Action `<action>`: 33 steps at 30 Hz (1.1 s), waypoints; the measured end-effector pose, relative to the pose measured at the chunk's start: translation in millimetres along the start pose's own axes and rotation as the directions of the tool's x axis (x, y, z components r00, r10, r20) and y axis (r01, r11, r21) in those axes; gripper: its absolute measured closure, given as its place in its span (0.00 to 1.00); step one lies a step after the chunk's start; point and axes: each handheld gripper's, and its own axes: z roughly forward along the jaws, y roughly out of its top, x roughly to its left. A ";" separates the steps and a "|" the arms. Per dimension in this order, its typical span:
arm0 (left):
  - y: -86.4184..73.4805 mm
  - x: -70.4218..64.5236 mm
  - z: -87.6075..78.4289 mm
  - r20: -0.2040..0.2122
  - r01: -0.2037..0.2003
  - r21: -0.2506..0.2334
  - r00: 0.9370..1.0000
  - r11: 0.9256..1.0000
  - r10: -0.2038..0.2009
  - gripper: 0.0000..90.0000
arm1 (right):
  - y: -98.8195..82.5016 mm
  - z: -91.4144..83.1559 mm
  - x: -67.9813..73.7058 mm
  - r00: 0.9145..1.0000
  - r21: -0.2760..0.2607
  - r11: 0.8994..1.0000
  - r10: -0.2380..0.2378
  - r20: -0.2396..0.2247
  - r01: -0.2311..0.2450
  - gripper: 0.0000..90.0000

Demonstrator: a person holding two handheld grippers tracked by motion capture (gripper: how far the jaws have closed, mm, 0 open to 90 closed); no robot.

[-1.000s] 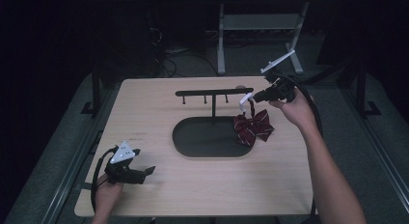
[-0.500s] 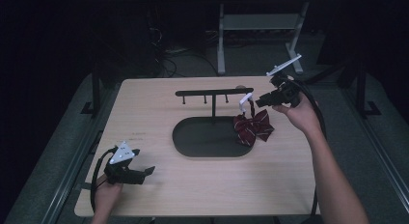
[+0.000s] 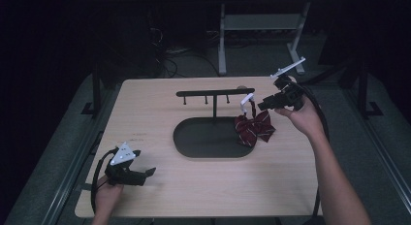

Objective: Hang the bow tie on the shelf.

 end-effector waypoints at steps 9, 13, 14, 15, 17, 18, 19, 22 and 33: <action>0.2 0.0 0.0 -0.001 -0.002 0.003 1.000 1.000 0.002 0.15 | -3.6 -0.7 -0.4 1.000 -0.004 1.000 -0.001 -0.006 0.001 0.64; 0.1 0.3 0.3 0.001 -0.001 0.003 1.000 1.000 0.001 0.15 | -6.3 -1.3 1.0 1.000 -0.003 1.000 0.004 -0.005 -0.004 0.63; 0.2 0.2 0.4 0.001 -0.001 0.004 1.000 1.000 0.001 0.15 | -6.9 -1.5 1.1 1.000 -0.003 1.000 0.007 -0.006 -0.007 0.62; 0.3 0.2 0.3 0.001 -0.002 0.006 1.000 1.000 0.002 0.15 | -7.9 -1.4 0.7 1.000 -0.005 1.000 0.002 -0.008 -0.002 0.62; 0.4 0.1 0.4 0.001 -0.003 0.007 1.000 1.000 0.003 0.15 | -9.2 -1.6 1.1 1.000 -0.001 1.000 0.007 -0.007 -0.007 0.61; 0.4 0.2 0.5 0.001 -0.004 0.008 1.000 1.000 0.004 0.15 | -10.0 -1.3 0.7 1.000 -0.004 1.000 0.004 -0.007 -0.004 0.61; 0.3 0.2 0.6 0.001 -0.004 0.008 1.000 1.000 0.004 0.15 | -11.0 -1.5 1.1 1.000 -0.001 1.000 0.010 -0.010 -0.010 0.60; 0.4 0.1 0.4 0.001 -0.004 0.008 1.000 1.000 0.004 0.15 | -14.4 -0.4 1.1 1.000 0.002 1.000 0.012 -0.015 -0.012 0.60; 0.4 0.1 0.4 0.001 -0.005 0.011 1.000 1.000 0.005 0.15 | -27.9 2.1 0.2 1.000 0.007 1.000 0.018 -0.024 -0.018 0.59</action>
